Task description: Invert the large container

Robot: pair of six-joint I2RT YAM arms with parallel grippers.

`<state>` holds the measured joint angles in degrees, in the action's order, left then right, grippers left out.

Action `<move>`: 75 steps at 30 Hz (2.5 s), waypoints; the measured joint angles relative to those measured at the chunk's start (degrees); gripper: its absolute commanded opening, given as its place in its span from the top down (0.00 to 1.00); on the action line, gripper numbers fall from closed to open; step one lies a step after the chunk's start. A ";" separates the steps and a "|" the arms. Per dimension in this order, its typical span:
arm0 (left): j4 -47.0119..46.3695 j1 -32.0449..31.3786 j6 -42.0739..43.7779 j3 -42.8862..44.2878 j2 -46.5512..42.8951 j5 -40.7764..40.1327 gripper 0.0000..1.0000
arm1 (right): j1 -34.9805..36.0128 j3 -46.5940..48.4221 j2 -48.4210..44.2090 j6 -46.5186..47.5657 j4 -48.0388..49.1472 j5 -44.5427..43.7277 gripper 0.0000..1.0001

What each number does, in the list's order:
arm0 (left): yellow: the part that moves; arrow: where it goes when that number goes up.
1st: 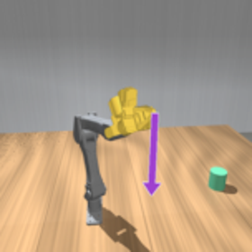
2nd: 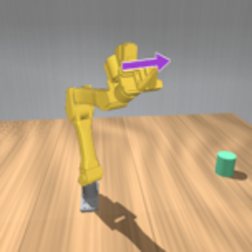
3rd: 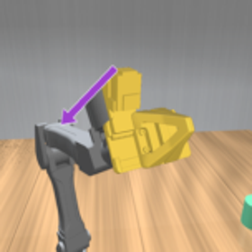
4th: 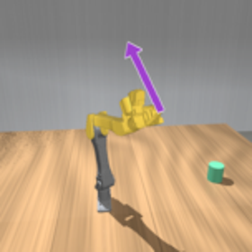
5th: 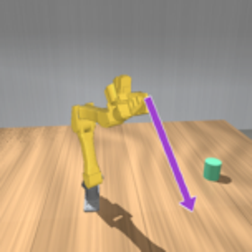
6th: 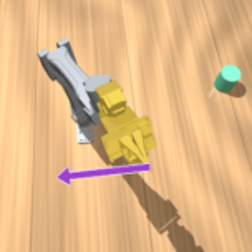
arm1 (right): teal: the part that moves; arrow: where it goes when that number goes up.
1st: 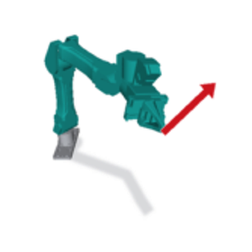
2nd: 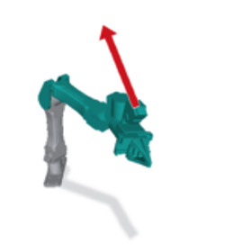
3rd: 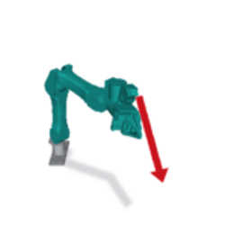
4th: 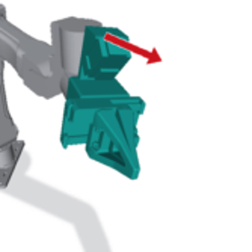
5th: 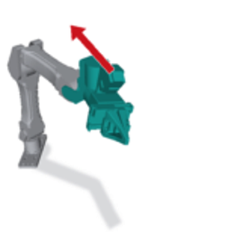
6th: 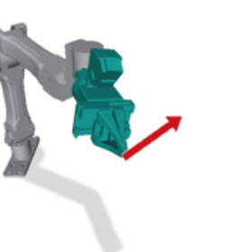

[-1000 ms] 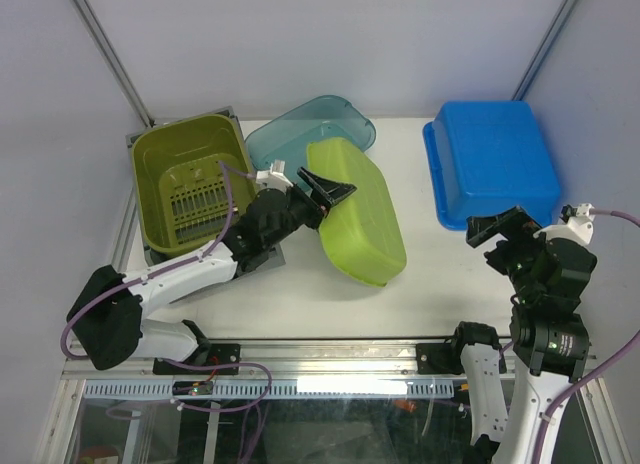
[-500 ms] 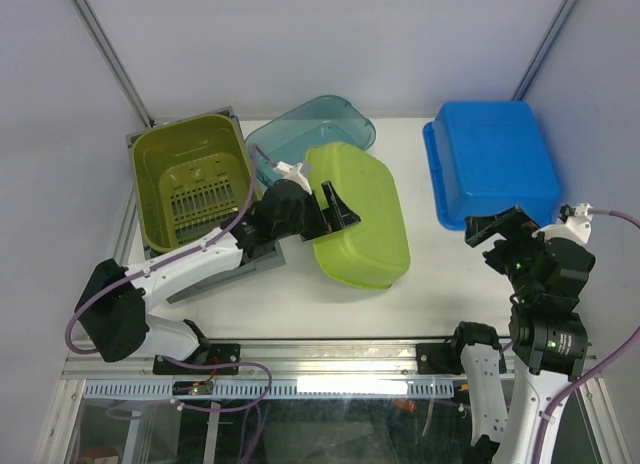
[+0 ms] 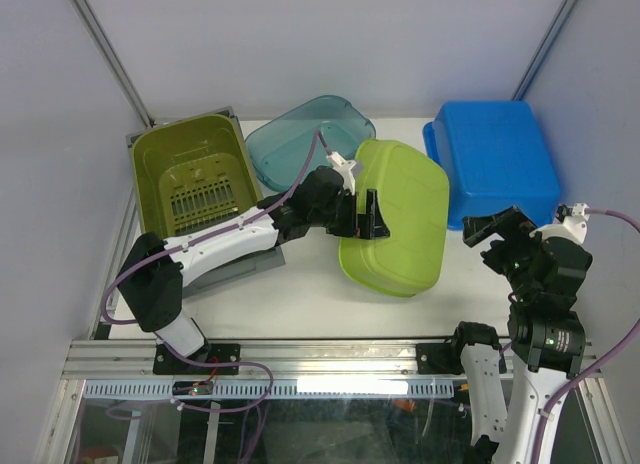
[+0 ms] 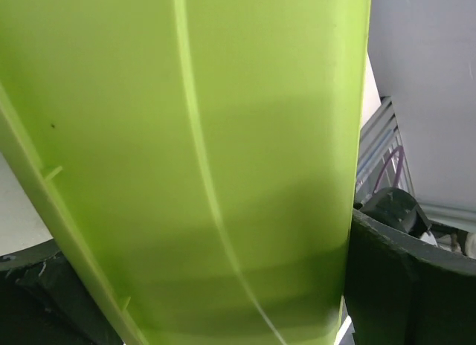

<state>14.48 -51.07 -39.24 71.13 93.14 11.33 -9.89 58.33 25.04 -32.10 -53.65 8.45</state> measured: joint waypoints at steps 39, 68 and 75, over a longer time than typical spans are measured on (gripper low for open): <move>-5.33 15.63 -5.31 -4.55 -6.21 18.62 0.01 | 0.02 0.00 0.15 1.16 0.24 1.92 0.05; 20.35 1.40 10.32 10.32 -6.51 -28.02 0.01 | 0.02 -0.61 1.40 1.22 1.51 4.09 0.05; 21.11 2.03 11.02 11.02 -6.56 -29.59 0.01 | 0.02 -0.83 1.90 1.55 1.53 4.50 0.05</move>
<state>35.59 -49.04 -28.23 82.15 86.59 -18.26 -9.87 57.49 26.94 -30.55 -52.12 12.95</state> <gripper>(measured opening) 0.993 0.954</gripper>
